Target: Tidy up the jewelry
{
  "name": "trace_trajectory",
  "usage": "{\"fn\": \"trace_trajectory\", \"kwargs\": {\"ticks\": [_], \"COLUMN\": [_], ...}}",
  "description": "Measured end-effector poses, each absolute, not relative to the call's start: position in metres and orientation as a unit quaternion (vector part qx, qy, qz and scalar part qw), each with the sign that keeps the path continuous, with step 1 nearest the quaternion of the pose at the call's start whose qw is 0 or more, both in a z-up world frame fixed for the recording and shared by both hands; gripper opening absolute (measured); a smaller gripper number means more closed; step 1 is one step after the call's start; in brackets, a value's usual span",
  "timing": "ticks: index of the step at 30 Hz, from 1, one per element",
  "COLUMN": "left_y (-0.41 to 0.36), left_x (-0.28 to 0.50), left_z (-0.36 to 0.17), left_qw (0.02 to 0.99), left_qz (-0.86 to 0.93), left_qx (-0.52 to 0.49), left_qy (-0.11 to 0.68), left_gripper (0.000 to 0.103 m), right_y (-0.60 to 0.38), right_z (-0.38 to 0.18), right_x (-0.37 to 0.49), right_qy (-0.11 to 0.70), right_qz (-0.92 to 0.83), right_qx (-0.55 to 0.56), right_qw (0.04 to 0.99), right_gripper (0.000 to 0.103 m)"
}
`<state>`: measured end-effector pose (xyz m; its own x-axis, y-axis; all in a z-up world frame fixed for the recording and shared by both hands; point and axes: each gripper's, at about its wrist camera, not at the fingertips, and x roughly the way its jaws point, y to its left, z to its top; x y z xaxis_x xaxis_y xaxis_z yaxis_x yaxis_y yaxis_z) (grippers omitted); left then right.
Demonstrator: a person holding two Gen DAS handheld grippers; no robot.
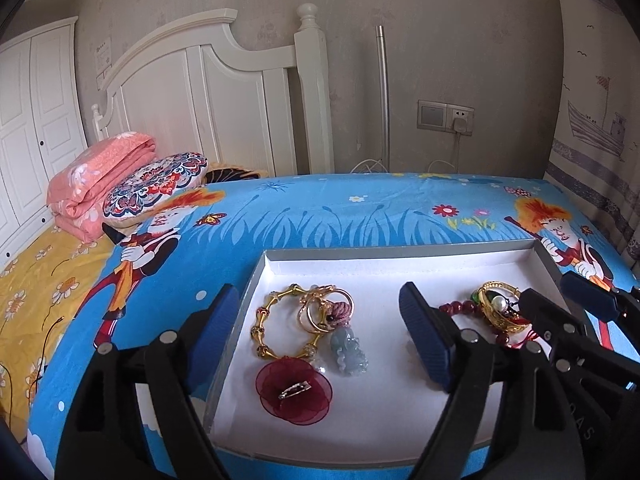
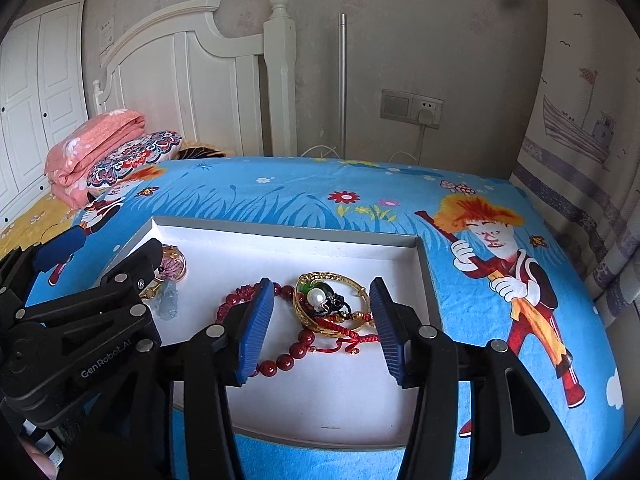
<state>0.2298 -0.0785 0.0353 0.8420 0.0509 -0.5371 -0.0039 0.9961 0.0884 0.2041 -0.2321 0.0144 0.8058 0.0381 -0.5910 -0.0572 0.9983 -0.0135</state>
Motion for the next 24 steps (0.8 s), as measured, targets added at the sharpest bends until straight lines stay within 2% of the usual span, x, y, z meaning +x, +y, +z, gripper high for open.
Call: {"fn": "trace_trajectory", "kwargs": {"ticks": [8,11,16,24], "left_y": [-0.072,-0.066,-0.064,-0.066], "left_x": [0.216,0.210,0.201,0.193], "left_z": [0.049,0.054,0.062,0.046], "left_qw": [0.963,0.964,0.960,0.916], "left_qz": [0.017,0.017,0.002,-0.018], "left_qx": [0.050,0.047,0.049,0.076], "left_qy": [0.264,0.260,0.274,0.393], "left_gripper": [0.097,0.098,0.098,0.098], "right_y": [-0.239,-0.240,-0.240,-0.242], "right_z": [0.024,0.024,0.022,0.022], "right_x": [0.193,0.190,0.186,0.169], "right_qy": [0.312,0.330,0.368,0.438], "right_qz": [0.021,0.023,0.027,0.053], "right_qx": [-0.018,-0.021,-0.032,-0.044], "right_qw": [0.950,0.944,0.929,0.897], "right_gripper": [0.073,0.083,0.084,0.084]}}
